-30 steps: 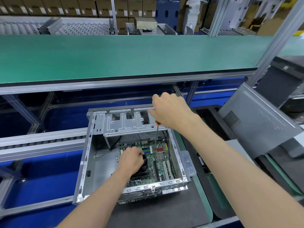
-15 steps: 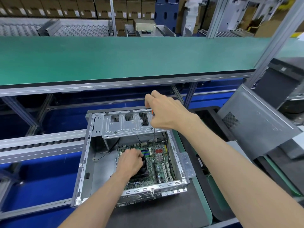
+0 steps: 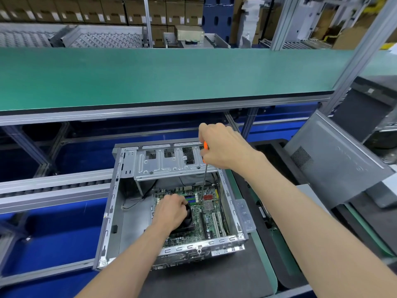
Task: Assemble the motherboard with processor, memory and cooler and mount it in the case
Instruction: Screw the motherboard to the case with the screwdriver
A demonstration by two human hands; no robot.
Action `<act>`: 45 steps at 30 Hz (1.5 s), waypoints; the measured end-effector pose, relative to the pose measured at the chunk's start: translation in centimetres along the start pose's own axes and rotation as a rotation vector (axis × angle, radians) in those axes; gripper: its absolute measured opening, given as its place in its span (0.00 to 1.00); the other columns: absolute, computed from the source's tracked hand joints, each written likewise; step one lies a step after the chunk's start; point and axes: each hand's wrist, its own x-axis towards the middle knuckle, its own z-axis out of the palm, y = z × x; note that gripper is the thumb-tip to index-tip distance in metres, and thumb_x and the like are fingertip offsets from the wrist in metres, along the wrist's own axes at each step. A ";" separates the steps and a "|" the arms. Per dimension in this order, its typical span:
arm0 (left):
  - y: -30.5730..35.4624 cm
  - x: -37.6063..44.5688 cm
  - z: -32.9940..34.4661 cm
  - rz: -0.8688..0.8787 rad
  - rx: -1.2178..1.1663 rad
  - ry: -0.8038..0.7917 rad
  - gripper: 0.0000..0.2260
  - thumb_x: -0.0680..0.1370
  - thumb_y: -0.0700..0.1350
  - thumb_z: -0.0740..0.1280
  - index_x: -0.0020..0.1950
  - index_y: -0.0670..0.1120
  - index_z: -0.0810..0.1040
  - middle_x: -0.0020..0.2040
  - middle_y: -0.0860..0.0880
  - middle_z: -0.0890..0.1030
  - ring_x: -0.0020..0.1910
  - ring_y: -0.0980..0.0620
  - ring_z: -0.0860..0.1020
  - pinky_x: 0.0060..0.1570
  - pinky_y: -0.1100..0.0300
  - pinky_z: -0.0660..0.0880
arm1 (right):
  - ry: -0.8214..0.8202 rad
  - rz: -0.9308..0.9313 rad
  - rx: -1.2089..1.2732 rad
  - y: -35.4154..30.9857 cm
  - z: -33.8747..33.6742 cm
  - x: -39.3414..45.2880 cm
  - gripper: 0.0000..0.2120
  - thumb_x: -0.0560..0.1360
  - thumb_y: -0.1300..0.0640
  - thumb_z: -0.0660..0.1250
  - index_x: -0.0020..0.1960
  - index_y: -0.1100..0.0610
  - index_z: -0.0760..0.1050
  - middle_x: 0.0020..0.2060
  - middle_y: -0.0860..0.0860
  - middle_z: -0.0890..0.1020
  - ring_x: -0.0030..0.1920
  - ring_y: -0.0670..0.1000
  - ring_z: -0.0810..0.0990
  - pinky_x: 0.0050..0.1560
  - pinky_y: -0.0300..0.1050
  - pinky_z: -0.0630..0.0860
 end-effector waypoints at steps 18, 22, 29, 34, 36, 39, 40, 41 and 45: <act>0.0 0.0 0.0 -0.007 -0.001 0.005 0.16 0.77 0.39 0.61 0.54 0.50 0.86 0.48 0.50 0.86 0.43 0.50 0.81 0.42 0.60 0.73 | -0.045 0.000 0.006 0.0 -0.1 0.3 0.14 0.71 0.54 0.66 0.55 0.54 0.70 0.46 0.50 0.73 0.43 0.56 0.74 0.40 0.49 0.64; -0.1 0.1 0.0 -0.009 0.007 0.008 0.15 0.77 0.39 0.61 0.54 0.50 0.86 0.46 0.50 0.86 0.40 0.50 0.79 0.42 0.59 0.73 | 0.028 0.019 -0.095 -0.1 0.1 0.1 0.08 0.78 0.53 0.64 0.48 0.56 0.68 0.37 0.50 0.69 0.40 0.57 0.73 0.38 0.48 0.63; 0.0 0.0 0.0 -0.008 0.011 0.006 0.16 0.76 0.39 0.61 0.54 0.50 0.86 0.47 0.50 0.86 0.41 0.50 0.79 0.39 0.60 0.70 | -0.053 -0.008 0.064 -0.2 -0.1 0.1 0.12 0.71 0.57 0.66 0.54 0.55 0.70 0.43 0.50 0.73 0.42 0.56 0.74 0.38 0.48 0.65; 0.0 0.0 0.0 -0.014 0.012 0.002 0.16 0.76 0.38 0.61 0.53 0.50 0.85 0.49 0.50 0.86 0.40 0.52 0.75 0.38 0.60 0.68 | 0.058 0.063 -0.212 -0.3 0.4 0.3 0.15 0.80 0.45 0.62 0.45 0.55 0.66 0.33 0.48 0.62 0.37 0.56 0.69 0.36 0.49 0.61; -0.1 0.1 0.0 -0.018 0.009 -0.002 0.16 0.76 0.38 0.61 0.54 0.50 0.85 0.49 0.50 0.86 0.40 0.51 0.76 0.38 0.60 0.68 | 0.011 0.035 -0.109 -0.2 0.1 0.3 0.13 0.76 0.46 0.65 0.48 0.55 0.67 0.36 0.49 0.67 0.38 0.56 0.70 0.38 0.50 0.63; -0.1 0.1 0.1 -0.018 0.007 0.001 0.15 0.76 0.39 0.61 0.54 0.50 0.85 0.49 0.50 0.86 0.44 0.49 0.79 0.39 0.59 0.69 | -0.062 0.003 0.072 0.0 -0.3 0.1 0.12 0.70 0.58 0.65 0.53 0.54 0.68 0.43 0.50 0.72 0.42 0.56 0.74 0.36 0.46 0.62; -0.1 0.1 0.1 -0.017 0.012 0.006 0.15 0.76 0.39 0.61 0.53 0.51 0.85 0.49 0.50 0.86 0.45 0.49 0.80 0.39 0.59 0.69 | -0.035 0.006 0.048 0.0 -0.1 0.1 0.10 0.72 0.58 0.65 0.51 0.55 0.68 0.41 0.50 0.72 0.42 0.56 0.74 0.35 0.46 0.61; -0.1 0.0 0.1 -0.017 0.013 0.013 0.15 0.76 0.39 0.61 0.53 0.51 0.85 0.49 0.50 0.86 0.44 0.49 0.79 0.39 0.59 0.68 | 0.007 0.015 -0.022 -0.1 0.1 0.1 0.08 0.75 0.55 0.65 0.49 0.55 0.67 0.38 0.49 0.69 0.40 0.57 0.73 0.35 0.47 0.61; 0.0 0.1 0.1 -0.023 0.019 0.023 0.15 0.76 0.39 0.61 0.53 0.51 0.85 0.50 0.50 0.86 0.41 0.51 0.74 0.39 0.60 0.68 | 0.062 0.044 -0.169 -0.2 0.3 0.1 0.15 0.78 0.44 0.64 0.47 0.55 0.66 0.34 0.48 0.65 0.37 0.55 0.70 0.35 0.48 0.60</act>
